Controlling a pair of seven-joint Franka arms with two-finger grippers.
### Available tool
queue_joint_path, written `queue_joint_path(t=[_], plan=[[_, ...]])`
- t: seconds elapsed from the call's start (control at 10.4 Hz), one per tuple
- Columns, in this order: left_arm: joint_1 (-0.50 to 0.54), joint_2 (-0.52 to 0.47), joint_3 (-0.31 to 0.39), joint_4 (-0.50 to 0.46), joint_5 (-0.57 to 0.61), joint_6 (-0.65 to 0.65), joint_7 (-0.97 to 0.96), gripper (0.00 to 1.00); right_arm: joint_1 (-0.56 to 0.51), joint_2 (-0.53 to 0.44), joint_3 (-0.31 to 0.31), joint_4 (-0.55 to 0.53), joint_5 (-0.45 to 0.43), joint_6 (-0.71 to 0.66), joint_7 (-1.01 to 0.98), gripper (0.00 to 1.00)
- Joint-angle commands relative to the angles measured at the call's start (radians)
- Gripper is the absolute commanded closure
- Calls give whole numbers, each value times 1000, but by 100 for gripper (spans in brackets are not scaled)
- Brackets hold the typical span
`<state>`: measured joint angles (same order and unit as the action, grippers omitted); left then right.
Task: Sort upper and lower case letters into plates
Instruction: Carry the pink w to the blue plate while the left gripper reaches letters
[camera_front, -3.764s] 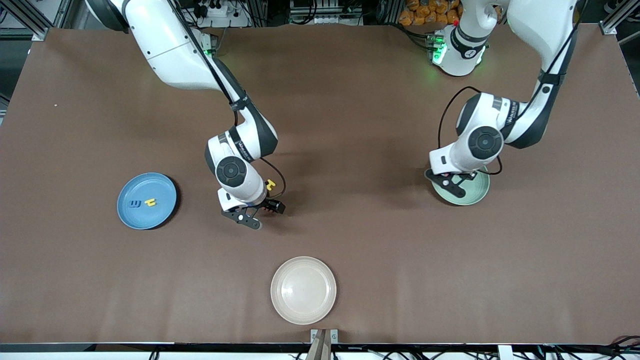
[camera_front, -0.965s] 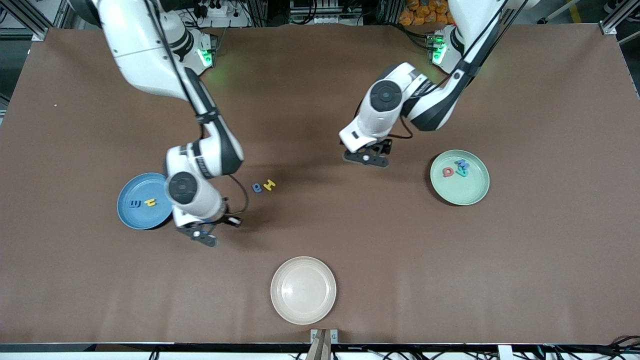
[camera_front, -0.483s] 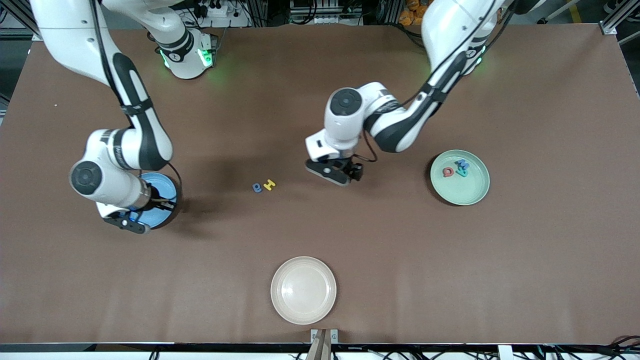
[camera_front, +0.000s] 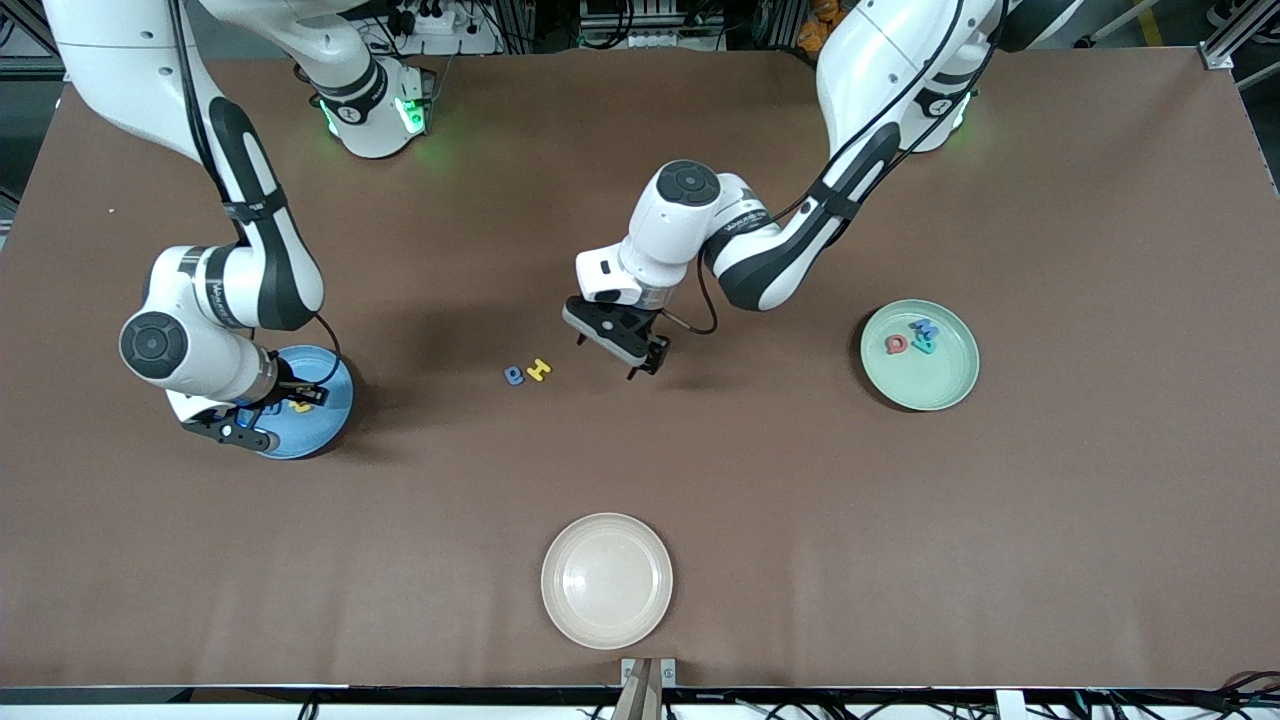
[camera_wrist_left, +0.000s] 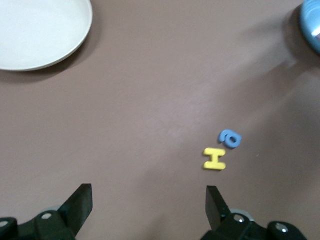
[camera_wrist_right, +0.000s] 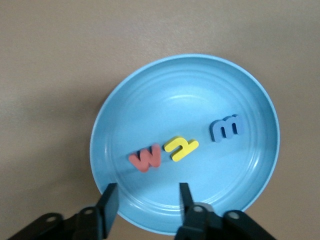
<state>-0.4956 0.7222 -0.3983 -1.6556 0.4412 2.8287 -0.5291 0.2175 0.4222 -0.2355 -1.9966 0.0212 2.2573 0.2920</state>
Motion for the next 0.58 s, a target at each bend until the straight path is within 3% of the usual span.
queue_joint_path(t=[0.0, 0.48], plan=[[-64, 106, 59, 91, 85, 142, 5, 0, -41, -40, -2, -11, -12, -47, 58, 0], [-303, 281, 298, 272, 73, 290, -35, 0, -43, -42, -5, -11, -12, -50, 56, 0]])
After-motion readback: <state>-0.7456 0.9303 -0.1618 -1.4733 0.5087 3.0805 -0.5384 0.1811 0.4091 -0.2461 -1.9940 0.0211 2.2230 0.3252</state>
